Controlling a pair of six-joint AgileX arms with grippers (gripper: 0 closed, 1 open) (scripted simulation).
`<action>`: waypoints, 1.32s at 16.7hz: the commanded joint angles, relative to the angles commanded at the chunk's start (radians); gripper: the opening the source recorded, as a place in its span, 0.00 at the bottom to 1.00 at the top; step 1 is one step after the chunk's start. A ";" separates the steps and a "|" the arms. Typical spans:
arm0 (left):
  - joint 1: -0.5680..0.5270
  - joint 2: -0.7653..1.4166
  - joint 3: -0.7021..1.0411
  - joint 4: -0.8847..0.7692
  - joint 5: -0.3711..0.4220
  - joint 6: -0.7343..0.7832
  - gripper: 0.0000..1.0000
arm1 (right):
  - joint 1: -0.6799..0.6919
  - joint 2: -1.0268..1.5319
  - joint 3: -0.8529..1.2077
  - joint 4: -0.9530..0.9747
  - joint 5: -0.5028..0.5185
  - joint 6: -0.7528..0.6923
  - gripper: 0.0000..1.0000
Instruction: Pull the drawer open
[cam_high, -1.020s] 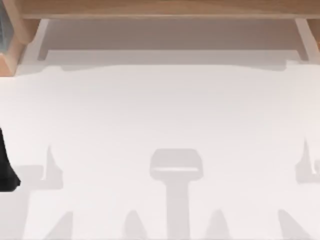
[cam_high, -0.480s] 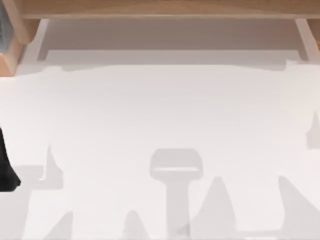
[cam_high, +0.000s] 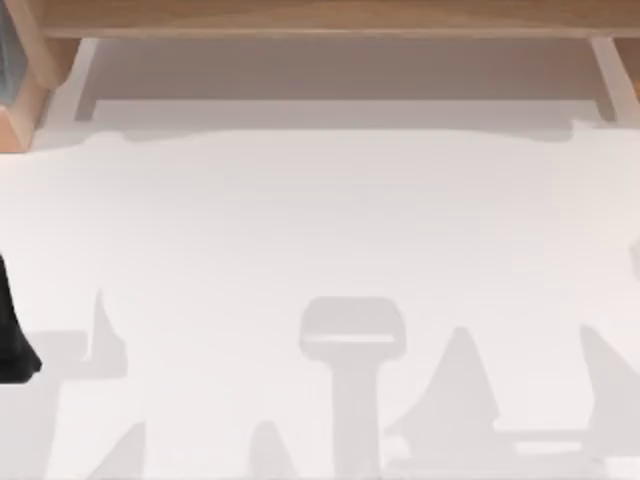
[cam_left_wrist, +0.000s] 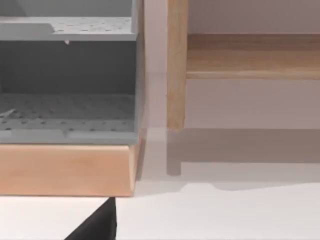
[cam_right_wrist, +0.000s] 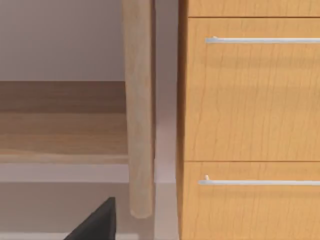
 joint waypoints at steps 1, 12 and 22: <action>0.000 0.000 0.000 0.000 0.000 0.000 1.00 | 0.000 0.000 0.000 0.000 0.000 0.000 1.00; 0.000 0.000 0.000 0.000 0.000 0.000 1.00 | -0.023 0.441 0.249 0.216 -0.014 -0.467 1.00; 0.000 0.000 0.000 0.000 0.000 0.000 1.00 | -0.032 1.192 0.651 0.537 -0.010 -1.367 1.00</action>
